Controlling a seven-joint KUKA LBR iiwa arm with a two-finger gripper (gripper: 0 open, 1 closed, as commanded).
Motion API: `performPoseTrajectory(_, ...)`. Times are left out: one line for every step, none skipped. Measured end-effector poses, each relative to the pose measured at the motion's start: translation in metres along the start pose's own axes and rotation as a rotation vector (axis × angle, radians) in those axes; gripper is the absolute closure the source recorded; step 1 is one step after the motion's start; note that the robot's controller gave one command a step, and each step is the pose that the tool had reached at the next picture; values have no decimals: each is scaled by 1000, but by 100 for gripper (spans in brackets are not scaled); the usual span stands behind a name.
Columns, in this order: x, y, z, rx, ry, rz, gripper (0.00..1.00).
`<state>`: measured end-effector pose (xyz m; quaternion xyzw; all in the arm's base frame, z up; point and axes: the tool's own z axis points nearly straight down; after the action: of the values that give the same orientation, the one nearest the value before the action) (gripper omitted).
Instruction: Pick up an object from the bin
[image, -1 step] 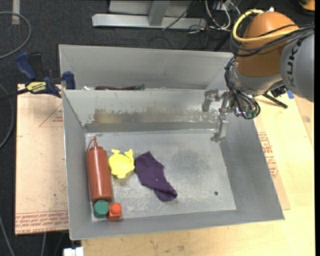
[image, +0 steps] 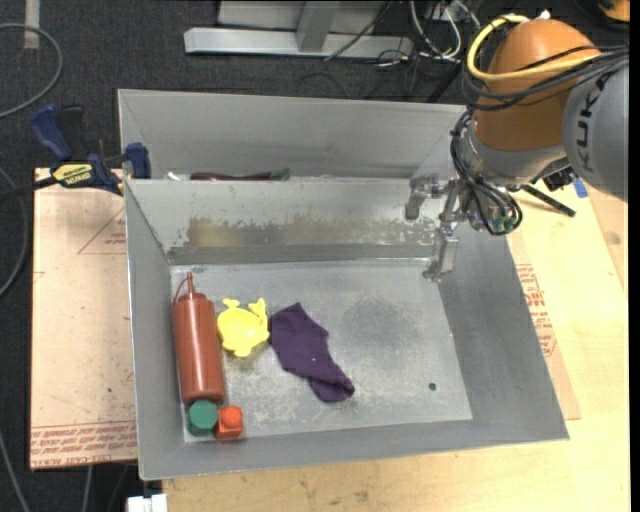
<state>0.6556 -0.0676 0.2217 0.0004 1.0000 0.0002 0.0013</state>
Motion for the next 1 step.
performPoseTrajectory(10, 50, -1, 0, 4, 18, 0)
